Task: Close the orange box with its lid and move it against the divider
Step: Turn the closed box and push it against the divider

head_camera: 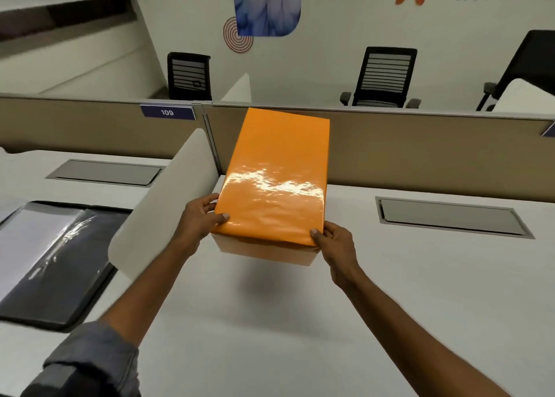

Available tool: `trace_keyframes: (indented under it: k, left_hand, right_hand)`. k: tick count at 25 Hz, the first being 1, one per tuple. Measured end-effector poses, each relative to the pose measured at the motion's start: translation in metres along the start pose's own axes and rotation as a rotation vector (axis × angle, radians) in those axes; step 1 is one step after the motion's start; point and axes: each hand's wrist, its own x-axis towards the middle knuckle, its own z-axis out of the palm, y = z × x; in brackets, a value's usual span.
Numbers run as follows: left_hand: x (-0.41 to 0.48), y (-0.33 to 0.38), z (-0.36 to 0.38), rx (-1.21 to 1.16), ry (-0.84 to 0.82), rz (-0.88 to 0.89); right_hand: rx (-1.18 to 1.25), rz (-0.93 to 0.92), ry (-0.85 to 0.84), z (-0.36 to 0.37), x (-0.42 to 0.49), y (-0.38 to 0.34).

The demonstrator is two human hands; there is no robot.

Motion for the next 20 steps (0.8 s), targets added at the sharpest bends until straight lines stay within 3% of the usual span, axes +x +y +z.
trace_keyframes:
  k: [8, 12, 14, 17, 20]
  left_hand:
    - [0.087, -0.079, -0.061, 0.060, 0.020, -0.032]
    - [0.124, -0.122, -0.067, 0.289, 0.078, -0.059]
    - [0.120, -0.123, -0.060, 0.416, 0.148, 0.029]
    - [0.123, -0.141, -0.041, 0.578, 0.119, 0.356]
    - [0.130, -0.145, -0.023, 0.694, 0.141, 0.382]
  right_hand:
    - [-0.083, 0.080, -0.016, 0.112, 0.061, 0.031]
    - [-0.262, 0.089, -0.041, 0.147, 0.094, 0.053]
    - [-0.394, 0.063, -0.078, 0.160, 0.105, 0.056]
    - [-0.556, -0.029, -0.132, 0.179, 0.111, 0.063]
    - [-0.932, -0.470, -0.064, 0.201, 0.107, 0.071]
